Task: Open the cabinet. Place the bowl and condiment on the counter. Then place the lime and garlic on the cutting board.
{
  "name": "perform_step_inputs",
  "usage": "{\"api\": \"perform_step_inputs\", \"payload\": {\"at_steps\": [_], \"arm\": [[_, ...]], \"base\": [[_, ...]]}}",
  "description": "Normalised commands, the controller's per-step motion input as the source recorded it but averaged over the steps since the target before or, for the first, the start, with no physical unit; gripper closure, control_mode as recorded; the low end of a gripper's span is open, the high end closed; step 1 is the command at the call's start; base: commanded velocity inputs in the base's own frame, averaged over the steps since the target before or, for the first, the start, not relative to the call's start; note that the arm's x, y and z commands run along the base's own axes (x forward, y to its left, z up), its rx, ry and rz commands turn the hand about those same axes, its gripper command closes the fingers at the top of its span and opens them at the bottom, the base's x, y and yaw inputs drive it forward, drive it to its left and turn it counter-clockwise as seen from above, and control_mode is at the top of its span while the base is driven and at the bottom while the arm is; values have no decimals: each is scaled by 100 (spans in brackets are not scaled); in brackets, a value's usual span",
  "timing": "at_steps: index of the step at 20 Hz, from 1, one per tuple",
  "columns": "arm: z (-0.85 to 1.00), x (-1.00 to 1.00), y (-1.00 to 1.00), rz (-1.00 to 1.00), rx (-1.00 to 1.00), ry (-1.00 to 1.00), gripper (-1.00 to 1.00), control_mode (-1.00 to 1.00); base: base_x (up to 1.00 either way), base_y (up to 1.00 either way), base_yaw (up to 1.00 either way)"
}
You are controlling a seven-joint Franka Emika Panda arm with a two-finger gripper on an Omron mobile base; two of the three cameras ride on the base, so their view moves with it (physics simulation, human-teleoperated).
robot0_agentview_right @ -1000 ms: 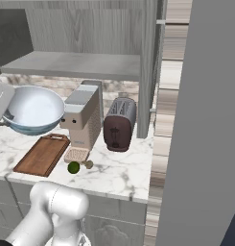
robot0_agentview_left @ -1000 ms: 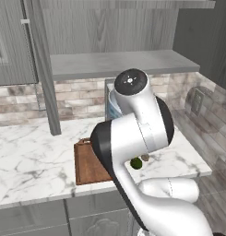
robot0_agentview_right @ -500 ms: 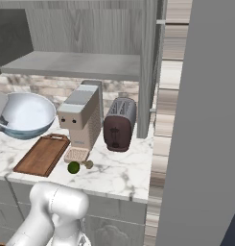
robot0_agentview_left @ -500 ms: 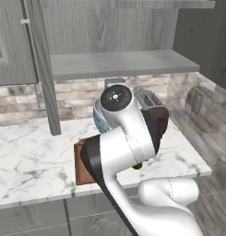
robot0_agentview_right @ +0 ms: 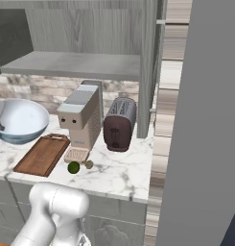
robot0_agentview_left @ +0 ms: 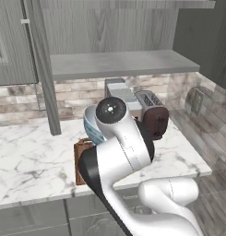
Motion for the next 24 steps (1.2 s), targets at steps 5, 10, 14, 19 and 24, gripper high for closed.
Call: {"api": "perform_step_inputs", "payload": {"at_steps": [5,10,14,19,24], "arm": [[-21,0,16,7,0,0,100,-100],[-17,0,15,8,0,0,100,-100],[-15,0,11,7,0,0,100,-100],[-12,0,11,7,0,0,100,-100],[-10,0,7,8,0,0,100,-100]], "base": [[0,0,0],[0,0,0],[0,0,0],[0,0,0],[0,0,0]]}}
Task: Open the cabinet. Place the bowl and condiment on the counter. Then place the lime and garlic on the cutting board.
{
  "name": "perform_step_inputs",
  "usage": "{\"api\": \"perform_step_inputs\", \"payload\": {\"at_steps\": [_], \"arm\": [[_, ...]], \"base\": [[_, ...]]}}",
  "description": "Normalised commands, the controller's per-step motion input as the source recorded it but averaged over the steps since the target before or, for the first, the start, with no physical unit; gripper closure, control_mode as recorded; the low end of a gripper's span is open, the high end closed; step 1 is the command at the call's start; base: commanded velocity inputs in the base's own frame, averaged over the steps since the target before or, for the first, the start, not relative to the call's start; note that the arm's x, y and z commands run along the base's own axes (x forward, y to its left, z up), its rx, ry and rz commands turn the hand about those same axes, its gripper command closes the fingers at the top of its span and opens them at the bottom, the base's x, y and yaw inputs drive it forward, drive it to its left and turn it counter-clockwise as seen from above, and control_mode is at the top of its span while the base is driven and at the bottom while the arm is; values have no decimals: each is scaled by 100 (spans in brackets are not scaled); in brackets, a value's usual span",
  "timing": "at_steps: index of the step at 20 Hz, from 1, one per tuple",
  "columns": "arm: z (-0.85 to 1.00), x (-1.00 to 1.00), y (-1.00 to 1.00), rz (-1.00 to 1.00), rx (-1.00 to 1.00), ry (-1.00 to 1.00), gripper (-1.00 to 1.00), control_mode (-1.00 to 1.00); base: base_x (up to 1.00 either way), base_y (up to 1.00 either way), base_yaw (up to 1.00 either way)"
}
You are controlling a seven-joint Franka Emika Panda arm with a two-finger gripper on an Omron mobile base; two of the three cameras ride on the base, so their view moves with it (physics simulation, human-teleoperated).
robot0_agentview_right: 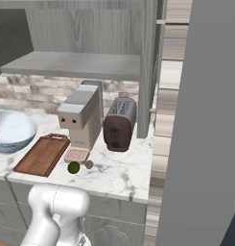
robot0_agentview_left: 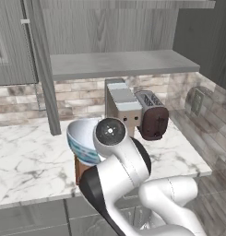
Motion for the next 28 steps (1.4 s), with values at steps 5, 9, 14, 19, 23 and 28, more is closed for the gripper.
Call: {"api": "perform_step_inputs", "payload": {"at_steps": [5,9,14,19,23,28], "arm": [[-11,0,8,8,0,0,100,-100],[-13,4,9,8,0,0,100,-100],[-18,12,11,8,0,0,100,-100],[-26,24,11,8,0,0,100,-100],[-29,27,17,8,0,0,100,-100],[-26,14,27,8,0,0,100,-100]], "base": [[0,0,0],[0,0,0],[0,0,0],[0,0,0],[0,0,0],[0,0,0]]}}
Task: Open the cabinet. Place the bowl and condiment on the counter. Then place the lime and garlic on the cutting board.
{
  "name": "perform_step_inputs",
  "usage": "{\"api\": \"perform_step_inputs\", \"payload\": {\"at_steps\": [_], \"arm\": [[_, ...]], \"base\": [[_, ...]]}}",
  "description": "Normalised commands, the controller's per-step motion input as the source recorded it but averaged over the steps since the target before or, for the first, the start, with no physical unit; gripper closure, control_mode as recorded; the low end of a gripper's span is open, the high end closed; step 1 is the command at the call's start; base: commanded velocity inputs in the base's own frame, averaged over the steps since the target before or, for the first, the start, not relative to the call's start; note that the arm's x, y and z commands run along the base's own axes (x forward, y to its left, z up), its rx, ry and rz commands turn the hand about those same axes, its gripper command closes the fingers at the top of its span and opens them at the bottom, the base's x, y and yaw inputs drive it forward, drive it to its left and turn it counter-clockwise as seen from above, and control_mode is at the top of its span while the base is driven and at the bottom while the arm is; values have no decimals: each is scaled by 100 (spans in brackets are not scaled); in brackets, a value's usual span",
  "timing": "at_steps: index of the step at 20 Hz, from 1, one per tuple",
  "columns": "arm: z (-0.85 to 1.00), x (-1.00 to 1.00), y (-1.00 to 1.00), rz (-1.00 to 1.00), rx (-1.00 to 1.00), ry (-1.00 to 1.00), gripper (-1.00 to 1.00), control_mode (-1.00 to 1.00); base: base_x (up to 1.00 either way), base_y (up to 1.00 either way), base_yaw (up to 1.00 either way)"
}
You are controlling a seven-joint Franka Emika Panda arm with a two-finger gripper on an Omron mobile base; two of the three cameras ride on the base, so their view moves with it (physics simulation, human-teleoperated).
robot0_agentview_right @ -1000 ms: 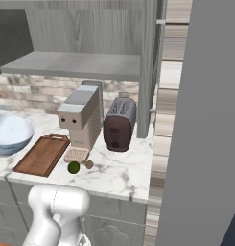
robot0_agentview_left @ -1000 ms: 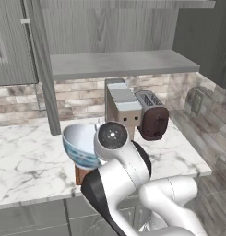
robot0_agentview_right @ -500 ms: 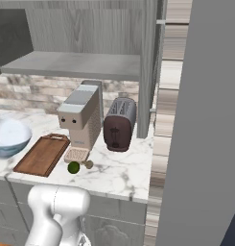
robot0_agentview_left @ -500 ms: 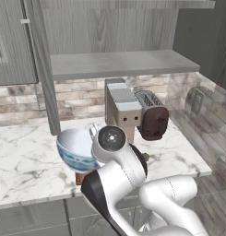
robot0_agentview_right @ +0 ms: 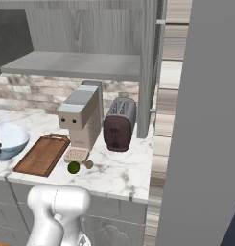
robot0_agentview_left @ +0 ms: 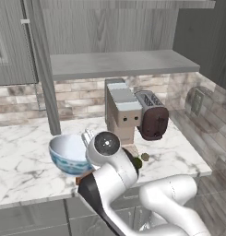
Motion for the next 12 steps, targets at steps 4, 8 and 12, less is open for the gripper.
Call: {"api": "perform_step_inputs", "payload": {"at_steps": [4,8,12], "arm": [[-21,6,41,6,0,0,100,-100],[-20,17,25,6,0,0,100,-100],[-21,32,16,6,0,0,100,-100]], "base": [[0,0,0],[0,0,0],[0,0,0]]}}
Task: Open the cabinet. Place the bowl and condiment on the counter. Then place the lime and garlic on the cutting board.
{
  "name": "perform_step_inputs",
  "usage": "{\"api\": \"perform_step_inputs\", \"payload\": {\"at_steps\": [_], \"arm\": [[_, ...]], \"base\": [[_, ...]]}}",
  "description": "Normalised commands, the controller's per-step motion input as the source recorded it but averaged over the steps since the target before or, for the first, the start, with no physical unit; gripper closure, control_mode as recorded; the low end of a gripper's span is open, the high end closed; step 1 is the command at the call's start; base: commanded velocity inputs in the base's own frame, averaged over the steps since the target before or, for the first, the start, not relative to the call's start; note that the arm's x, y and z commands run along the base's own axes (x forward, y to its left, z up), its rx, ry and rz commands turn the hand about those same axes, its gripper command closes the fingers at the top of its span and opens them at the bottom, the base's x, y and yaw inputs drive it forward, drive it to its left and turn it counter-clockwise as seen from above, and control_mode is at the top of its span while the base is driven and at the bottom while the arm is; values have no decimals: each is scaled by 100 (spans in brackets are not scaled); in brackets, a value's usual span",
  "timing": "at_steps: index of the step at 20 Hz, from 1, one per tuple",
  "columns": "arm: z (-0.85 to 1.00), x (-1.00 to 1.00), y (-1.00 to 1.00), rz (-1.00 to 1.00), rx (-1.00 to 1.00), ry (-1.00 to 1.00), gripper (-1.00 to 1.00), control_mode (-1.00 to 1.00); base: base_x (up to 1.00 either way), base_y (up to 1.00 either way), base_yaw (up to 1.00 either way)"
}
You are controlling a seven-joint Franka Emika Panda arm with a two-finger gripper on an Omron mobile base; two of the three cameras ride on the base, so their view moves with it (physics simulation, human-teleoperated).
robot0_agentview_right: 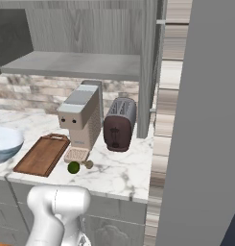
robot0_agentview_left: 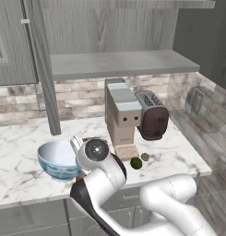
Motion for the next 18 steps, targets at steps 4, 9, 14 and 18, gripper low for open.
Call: {"api": "perform_step_inputs", "payload": {"at_steps": [4,9,14,18], "arm": [[-20,37,8,6,0,0,100,-100],[-20,14,25,6,0,0,100,-100],[-22,6,44,4,0,0,100,-100],[-19,12,38,4,0,0,100,-100]], "base": [[0,0,0],[0,0,0],[0,0,0],[0,0,0]]}}
